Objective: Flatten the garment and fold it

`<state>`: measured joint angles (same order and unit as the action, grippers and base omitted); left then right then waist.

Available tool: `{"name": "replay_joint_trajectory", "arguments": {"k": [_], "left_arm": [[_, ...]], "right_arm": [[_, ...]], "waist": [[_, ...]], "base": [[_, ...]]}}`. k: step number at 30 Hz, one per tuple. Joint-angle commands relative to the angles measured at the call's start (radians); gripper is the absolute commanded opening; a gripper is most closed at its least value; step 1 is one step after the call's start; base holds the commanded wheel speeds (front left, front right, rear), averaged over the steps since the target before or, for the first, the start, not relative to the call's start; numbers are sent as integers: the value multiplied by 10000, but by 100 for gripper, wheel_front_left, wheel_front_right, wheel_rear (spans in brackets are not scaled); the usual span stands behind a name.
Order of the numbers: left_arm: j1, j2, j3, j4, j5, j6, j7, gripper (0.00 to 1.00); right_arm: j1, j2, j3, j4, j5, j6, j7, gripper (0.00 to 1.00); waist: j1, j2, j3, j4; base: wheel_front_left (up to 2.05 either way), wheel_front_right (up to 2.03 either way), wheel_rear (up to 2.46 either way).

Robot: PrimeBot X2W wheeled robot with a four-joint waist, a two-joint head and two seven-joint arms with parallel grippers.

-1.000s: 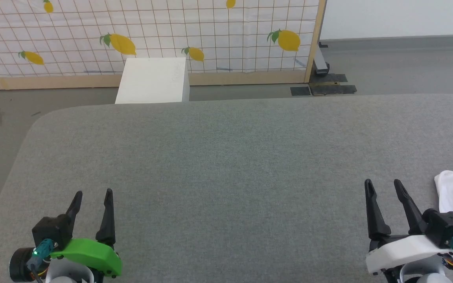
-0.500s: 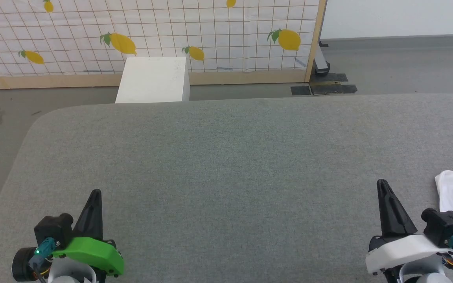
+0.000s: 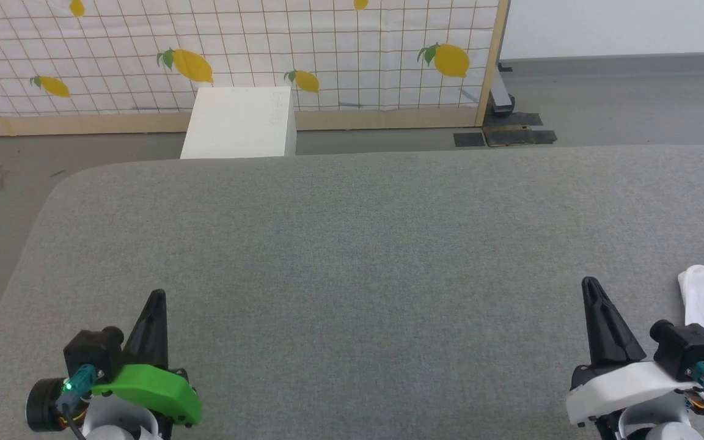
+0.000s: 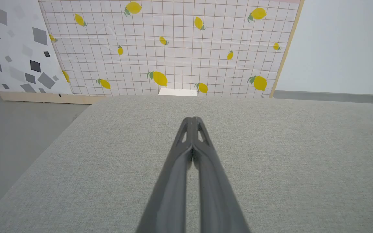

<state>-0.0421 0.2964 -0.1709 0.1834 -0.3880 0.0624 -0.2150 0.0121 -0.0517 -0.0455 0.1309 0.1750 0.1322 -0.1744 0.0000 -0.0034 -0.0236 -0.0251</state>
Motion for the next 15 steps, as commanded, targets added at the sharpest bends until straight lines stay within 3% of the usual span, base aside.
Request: {"name": "replay_joint_trajectory", "arguments": {"k": [1, 15], "left_arm": [[78, -98, 75, -78, 206, -51, 62, 0], [124, -418, 296, -316, 704, -128, 345, 0]], "right_arm": [[-23, 4, 19, -80, -111, -3, 60, 0], [-36, 6, 78, -246, -333, -4, 288, 0]], "waist": [[0, 6, 3, 4], [0, 10, 35, 37]], "base": [[0, 0, 0], [0, 0, 0]]}}
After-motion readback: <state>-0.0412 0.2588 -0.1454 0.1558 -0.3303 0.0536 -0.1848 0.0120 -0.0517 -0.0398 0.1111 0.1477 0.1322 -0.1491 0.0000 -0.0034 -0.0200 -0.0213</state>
